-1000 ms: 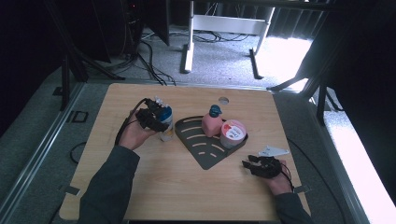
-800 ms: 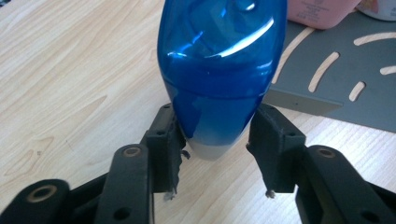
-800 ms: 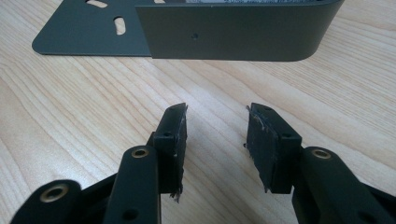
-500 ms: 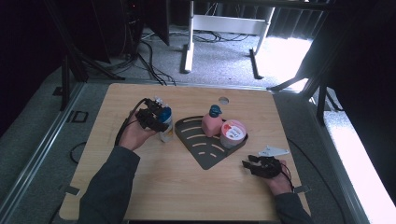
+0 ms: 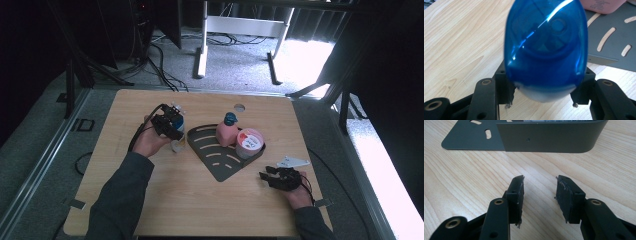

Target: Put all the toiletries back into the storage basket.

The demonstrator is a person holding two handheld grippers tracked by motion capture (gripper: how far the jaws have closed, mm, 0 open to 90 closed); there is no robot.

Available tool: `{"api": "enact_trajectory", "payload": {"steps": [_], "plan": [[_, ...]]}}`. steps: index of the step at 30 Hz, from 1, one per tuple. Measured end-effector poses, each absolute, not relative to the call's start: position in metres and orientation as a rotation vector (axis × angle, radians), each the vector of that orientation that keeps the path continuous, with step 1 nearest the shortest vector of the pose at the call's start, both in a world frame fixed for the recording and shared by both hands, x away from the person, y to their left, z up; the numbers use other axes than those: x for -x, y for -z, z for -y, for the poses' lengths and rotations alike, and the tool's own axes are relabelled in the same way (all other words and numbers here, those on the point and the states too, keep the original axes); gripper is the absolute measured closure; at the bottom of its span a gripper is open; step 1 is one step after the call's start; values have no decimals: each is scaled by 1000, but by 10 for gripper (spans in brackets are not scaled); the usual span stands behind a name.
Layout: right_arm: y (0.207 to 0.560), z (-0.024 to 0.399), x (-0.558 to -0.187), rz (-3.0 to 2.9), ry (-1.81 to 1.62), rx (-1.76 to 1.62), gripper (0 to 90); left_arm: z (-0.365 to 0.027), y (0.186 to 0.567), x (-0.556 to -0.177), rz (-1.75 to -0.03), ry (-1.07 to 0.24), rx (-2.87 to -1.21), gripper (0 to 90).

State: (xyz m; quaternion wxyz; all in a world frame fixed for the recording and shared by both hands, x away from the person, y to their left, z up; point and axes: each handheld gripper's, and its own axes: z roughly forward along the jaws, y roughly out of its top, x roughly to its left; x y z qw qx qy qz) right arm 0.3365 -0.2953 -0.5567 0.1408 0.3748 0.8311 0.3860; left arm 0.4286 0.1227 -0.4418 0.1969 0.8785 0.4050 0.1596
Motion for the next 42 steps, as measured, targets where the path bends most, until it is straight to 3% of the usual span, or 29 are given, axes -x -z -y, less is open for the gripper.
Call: {"api": "enact_trajectory", "payload": {"steps": [36,42], "plan": [[557,295,-337,-2402,-1115,-1082,571,-116,467,-447,-1165,-358,-2534,470],[557,295,-337,-2402,-1115,-1082,572,-116,467,-446,-1160,-323,-2525,526]]}}
